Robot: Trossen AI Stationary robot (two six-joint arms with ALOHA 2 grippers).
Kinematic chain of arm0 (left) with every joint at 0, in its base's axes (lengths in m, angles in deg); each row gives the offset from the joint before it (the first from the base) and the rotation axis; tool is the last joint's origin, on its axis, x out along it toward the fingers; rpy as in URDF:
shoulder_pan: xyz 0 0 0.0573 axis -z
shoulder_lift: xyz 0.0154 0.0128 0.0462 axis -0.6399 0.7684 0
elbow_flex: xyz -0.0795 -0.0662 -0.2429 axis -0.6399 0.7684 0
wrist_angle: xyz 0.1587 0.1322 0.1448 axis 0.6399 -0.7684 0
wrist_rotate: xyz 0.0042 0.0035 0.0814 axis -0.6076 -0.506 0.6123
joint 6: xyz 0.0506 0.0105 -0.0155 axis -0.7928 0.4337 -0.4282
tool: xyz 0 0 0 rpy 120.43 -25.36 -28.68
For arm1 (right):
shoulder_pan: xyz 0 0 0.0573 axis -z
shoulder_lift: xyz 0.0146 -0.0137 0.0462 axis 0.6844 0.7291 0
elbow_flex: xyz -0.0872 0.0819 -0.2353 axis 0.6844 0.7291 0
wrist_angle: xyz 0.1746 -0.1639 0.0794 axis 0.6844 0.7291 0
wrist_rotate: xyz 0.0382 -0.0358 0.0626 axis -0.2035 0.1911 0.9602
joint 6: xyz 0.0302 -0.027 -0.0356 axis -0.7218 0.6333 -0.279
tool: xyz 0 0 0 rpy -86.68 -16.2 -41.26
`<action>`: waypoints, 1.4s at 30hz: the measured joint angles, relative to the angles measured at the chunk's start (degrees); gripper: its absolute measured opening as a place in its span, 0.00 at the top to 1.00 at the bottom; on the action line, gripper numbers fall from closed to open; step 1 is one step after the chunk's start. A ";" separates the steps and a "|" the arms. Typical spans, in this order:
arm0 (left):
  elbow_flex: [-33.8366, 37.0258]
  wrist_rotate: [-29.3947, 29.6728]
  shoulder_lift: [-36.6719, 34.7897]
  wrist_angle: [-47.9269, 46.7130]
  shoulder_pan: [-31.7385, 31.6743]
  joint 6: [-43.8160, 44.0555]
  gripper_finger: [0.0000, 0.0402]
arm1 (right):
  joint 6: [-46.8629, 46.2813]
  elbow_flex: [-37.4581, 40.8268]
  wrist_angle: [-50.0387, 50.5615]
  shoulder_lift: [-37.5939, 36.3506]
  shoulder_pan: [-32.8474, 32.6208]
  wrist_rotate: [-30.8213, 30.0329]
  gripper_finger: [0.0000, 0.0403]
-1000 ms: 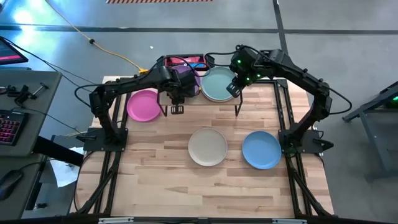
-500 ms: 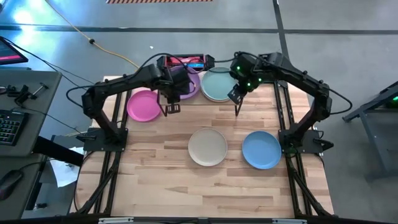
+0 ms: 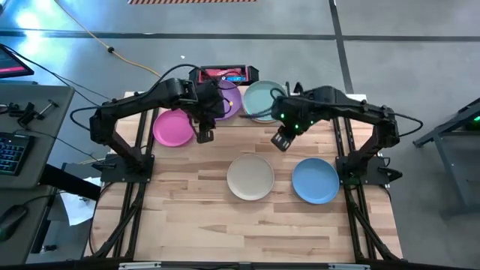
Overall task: Place and stack plates onto a shelf
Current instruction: Stack the blue plate on top of the purple plate on the shelf
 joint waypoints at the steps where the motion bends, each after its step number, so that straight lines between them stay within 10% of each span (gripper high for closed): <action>1: 0.00 -0.37 -0.01 -0.04 0.67 0.03 0.83 | -1.38 0.00 0.07 0.10 -0.95 -0.22 0.79; 42: 0.00 6.28 0.01 -6.60 16.82 24.10 0.83 | -42.98 55.40 -33.58 -9.49 -29.72 7.18 0.79</action>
